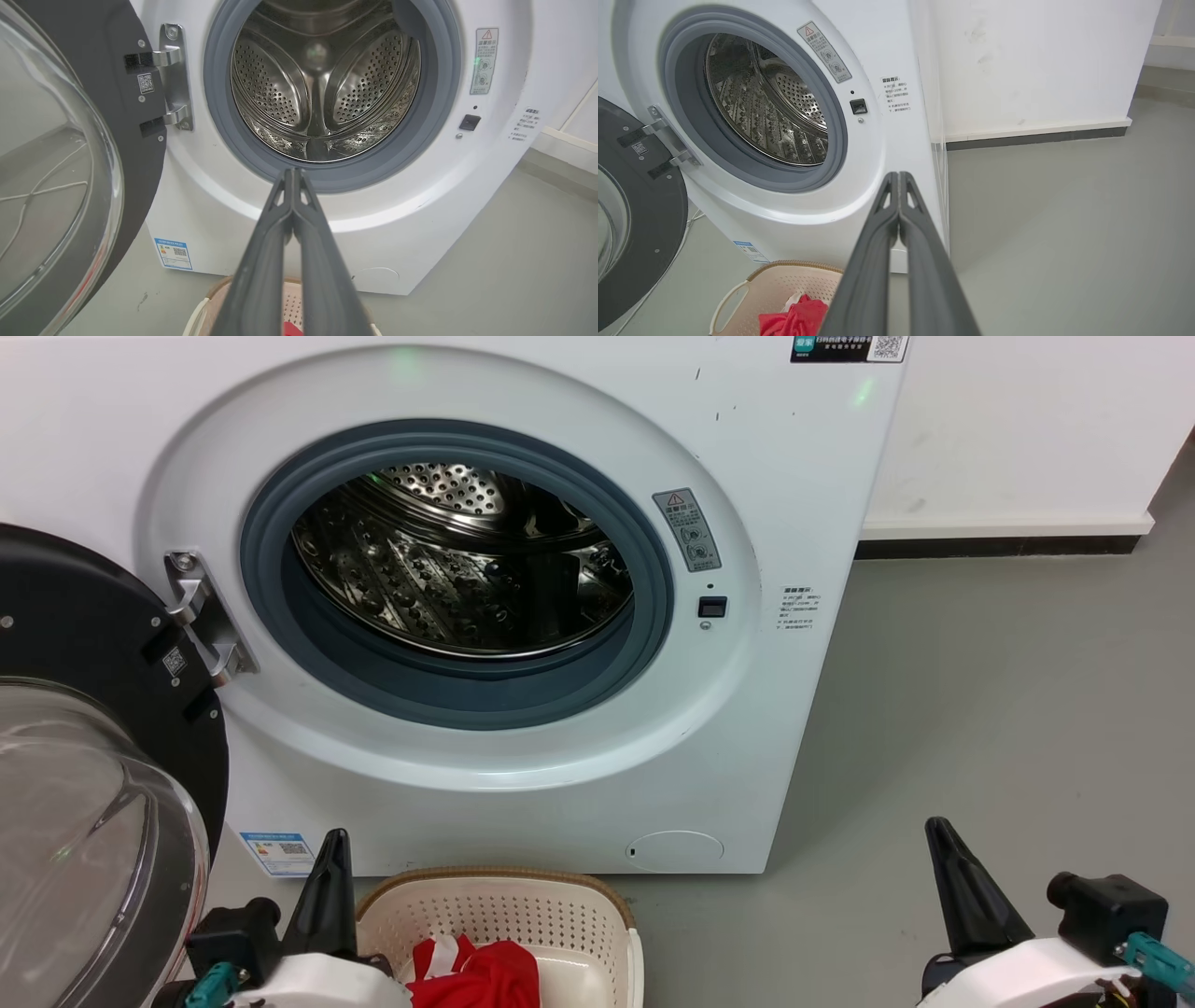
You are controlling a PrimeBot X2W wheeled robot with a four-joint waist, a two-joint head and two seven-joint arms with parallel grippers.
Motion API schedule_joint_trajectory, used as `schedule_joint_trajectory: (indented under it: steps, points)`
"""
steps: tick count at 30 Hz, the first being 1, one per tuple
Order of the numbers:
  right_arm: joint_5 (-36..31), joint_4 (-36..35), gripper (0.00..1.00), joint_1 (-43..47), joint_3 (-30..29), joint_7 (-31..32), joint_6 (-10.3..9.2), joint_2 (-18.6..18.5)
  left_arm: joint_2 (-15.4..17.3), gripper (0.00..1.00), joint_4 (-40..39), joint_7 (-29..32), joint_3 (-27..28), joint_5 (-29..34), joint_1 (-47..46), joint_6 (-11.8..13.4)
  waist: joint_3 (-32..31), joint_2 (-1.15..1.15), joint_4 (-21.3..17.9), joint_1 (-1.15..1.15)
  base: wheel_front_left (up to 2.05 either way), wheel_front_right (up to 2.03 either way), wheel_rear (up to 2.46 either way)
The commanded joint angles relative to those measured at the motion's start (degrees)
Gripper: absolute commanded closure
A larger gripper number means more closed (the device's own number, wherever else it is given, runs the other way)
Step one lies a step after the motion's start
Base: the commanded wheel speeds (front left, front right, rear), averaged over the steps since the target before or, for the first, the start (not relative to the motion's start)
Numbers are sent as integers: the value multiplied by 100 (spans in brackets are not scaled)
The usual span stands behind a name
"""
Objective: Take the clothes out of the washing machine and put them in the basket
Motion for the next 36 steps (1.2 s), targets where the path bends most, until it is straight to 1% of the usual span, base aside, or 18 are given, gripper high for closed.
schedule_joint_trajectory:
  steps: [1,19,36]
  points:
    - [274,-33,100,-164,-13,11,1,-50,0,100,-65,33,45,-242,-195,-29,2,0,1,0,0,0,0]
    - [2209,357,100,-451,-69,84,0,-143,-42,100,89,399,178,-2087,-356,-165,35,0,21,0,0,0,0]
    - [3673,643,100,-654,-153,177,0,-183,-72,100,245,711,309,-3510,-515,-278,65,0,40,0,0,0,0]
